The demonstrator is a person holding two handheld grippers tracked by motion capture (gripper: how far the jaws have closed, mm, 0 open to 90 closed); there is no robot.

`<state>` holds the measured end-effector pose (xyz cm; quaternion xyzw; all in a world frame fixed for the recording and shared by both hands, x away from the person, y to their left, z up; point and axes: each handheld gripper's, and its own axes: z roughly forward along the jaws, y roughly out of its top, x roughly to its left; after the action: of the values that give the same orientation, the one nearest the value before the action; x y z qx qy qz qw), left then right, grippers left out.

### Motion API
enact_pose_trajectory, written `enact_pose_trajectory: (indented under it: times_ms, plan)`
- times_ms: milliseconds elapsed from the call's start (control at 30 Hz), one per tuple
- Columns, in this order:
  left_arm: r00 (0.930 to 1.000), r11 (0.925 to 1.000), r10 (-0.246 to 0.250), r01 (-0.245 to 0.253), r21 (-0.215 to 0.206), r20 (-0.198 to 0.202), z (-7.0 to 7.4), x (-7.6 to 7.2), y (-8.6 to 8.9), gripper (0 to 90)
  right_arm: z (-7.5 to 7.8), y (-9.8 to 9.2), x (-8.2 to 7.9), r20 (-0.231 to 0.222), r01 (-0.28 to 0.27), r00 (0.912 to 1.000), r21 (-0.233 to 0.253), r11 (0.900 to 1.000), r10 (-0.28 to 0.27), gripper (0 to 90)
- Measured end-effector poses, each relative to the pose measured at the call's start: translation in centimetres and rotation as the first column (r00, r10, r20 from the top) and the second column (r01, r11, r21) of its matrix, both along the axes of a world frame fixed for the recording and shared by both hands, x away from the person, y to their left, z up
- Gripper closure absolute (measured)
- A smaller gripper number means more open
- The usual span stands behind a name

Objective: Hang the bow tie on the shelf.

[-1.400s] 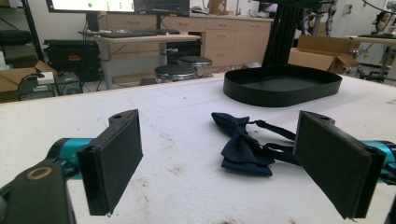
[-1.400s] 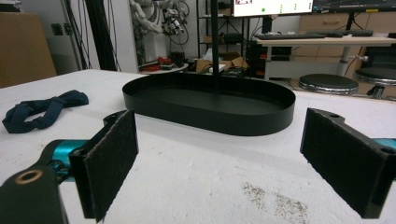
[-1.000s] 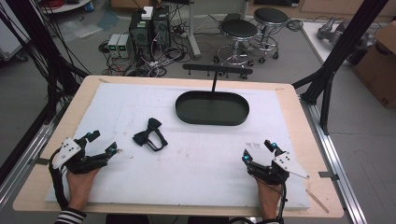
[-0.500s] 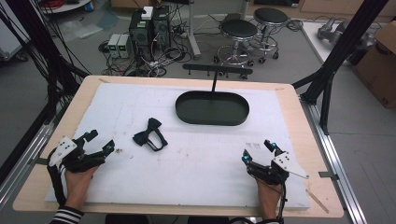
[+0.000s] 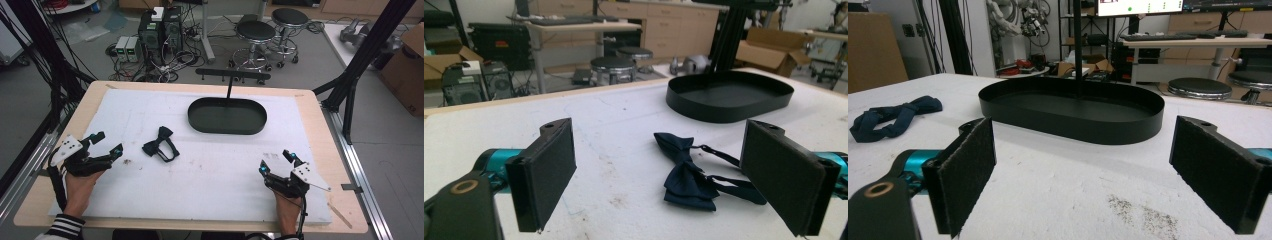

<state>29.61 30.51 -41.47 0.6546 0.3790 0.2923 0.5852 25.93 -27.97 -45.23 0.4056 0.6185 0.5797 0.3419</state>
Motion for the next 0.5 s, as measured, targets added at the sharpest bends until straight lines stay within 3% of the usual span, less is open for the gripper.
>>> enact_pose_trajectory:
  times_ms: [133, 167, 333, 367, 500]
  plan:
    - [0.9997, 0.9996, -0.014, 0.015, 0.023, -0.020, 0.6, 0.4, -0.5, 15.1, 0.0, 0.0, 0.0, -0.002, -0.001, 1.0000, 0.001, 1.000, 0.001, 10.3]
    - [0.9985, 0.9986, -0.029, 0.031, 0.042, -0.046, 0.9, 0.8, -0.8, 15.1, 0.0, 0.0, 0.0, -0.001, -0.001, 1.0000, 0.001, 1.000, 0.001, 10.3]
    - [0.9950, 0.9957, -0.050, 0.057, 0.073, -0.087, 1.5, 1.4, -1.4, 15.1, 0.0, 0.0, 0.0, 0.001, -0.001, 1.0000, -0.001, 1.000, 0.001, 10.3]
    - [0.9925, 0.9927, -0.058, 0.069, 0.099, -0.107, 1.8, 1.7, -1.7, 15.1, 0.0, 0.0, 0.0, -0.001, -0.001, 1.0000, 0.001, 1.000, 0.001, 10.4]
    - [0.9882, 0.9860, -0.073, 0.092, 0.140, -0.135, 2.6, 2.5, -2.3, 15.1, 0.0, 0.0, 0.0, 0.000, -0.001, 1.0000, 0.000, 1.000, 0.001, 10.3]
